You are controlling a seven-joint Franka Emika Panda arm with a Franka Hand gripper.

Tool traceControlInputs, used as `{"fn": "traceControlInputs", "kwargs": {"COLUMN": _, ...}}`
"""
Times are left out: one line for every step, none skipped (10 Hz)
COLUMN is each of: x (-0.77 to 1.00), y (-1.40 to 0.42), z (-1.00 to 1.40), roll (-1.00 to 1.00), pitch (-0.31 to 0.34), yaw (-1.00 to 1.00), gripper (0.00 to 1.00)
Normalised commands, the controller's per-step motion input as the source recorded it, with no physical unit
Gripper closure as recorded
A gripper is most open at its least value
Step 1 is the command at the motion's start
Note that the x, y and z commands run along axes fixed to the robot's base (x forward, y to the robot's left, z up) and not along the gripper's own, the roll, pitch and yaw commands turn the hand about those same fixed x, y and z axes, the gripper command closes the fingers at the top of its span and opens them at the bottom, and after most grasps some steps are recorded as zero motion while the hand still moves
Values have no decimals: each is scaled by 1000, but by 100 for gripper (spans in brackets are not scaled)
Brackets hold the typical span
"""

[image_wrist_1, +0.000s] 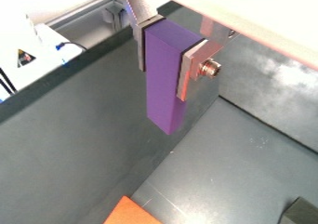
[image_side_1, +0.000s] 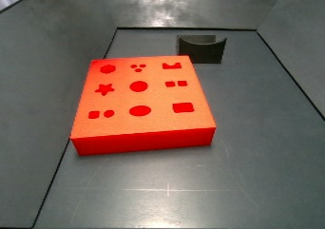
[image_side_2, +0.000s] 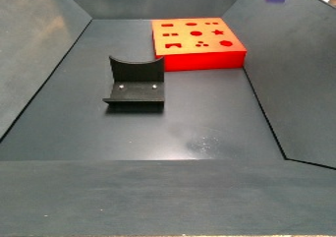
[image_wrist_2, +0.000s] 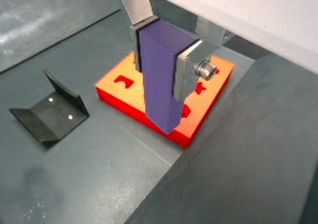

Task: Pick up the rectangle object. Move up. Move to above the board. Insert the rectangle object.
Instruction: Move to above the board.

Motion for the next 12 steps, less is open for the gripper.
{"fn": "traceControlInputs", "kwargs": {"x": -525, "y": -74, "z": 1000, "roll": 6, "pitch": 76, "yaw": 17, "gripper": 100}}
{"fn": "traceControlInputs", "kwargs": {"x": -598, "y": -64, "z": 1000, "roll": -4, "pitch": 78, "yaw": 17, "gripper": 100}}
{"fn": "traceControlInputs", "kwargs": {"x": -651, "y": -51, "z": 938, "roll": -11, "pitch": 78, "yaw": 16, "gripper": 100}}
{"fn": "traceControlInputs", "kwargs": {"x": -652, "y": -41, "z": 732, "roll": -12, "pitch": 80, "yaw": 18, "gripper": 100}}
{"fn": "traceControlInputs", "kwargs": {"x": -650, "y": -34, "z": 581, "roll": -10, "pitch": 79, "yaw": 21, "gripper": 100}}
{"fn": "traceControlInputs", "kwargs": {"x": -651, "y": -30, "z": 432, "roll": -11, "pitch": 79, "yaw": 22, "gripper": 100}}
{"fn": "traceControlInputs", "kwargs": {"x": -653, "y": -27, "z": 279, "roll": -12, "pitch": 78, "yaw": 23, "gripper": 100}}
{"fn": "traceControlInputs", "kwargs": {"x": -652, "y": -23, "z": 130, "roll": -13, "pitch": 77, "yaw": 25, "gripper": 100}}
{"fn": "traceControlInputs", "kwargs": {"x": -647, "y": -22, "z": 6, "roll": -14, "pitch": 69, "yaw": 24, "gripper": 100}}
{"fn": "traceControlInputs", "kwargs": {"x": -647, "y": -20, "z": 7, "roll": -14, "pitch": 68, "yaw": 24, "gripper": 100}}
{"fn": "traceControlInputs", "kwargs": {"x": -646, "y": -18, "z": 8, "roll": -14, "pitch": 68, "yaw": 24, "gripper": 100}}
{"fn": "traceControlInputs", "kwargs": {"x": -645, "y": -17, "z": 11, "roll": -14, "pitch": 66, "yaw": 24, "gripper": 100}}
